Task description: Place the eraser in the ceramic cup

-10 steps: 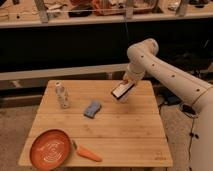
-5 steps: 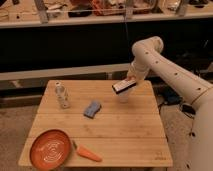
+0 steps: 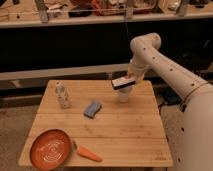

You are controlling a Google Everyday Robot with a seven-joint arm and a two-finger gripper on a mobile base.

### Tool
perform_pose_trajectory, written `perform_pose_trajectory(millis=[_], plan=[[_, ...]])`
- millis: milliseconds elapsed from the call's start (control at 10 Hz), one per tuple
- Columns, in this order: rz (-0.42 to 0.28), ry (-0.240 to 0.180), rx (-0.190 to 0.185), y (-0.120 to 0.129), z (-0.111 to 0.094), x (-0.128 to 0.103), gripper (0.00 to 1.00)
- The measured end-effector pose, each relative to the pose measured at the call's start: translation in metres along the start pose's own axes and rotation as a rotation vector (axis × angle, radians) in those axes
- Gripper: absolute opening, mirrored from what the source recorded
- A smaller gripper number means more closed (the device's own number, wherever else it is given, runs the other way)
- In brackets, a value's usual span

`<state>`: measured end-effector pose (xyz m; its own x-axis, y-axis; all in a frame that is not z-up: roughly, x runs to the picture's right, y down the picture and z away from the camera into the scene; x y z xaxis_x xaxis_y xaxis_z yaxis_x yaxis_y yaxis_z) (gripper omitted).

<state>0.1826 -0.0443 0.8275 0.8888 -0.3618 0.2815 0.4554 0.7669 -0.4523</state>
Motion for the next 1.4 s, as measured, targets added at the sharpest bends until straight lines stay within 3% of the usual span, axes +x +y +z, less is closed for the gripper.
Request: perform_pose_trajectory(millis=[200,700,1400], plan=[[0.050,-0.048,-0.013,0.004,0.004,0.007,0.00],[0.082,-0.109,-0.050,0.011,0.026,0.014,0.00],[0.089,-0.136,-0.075,0.010,0.036,0.019,0.00]])
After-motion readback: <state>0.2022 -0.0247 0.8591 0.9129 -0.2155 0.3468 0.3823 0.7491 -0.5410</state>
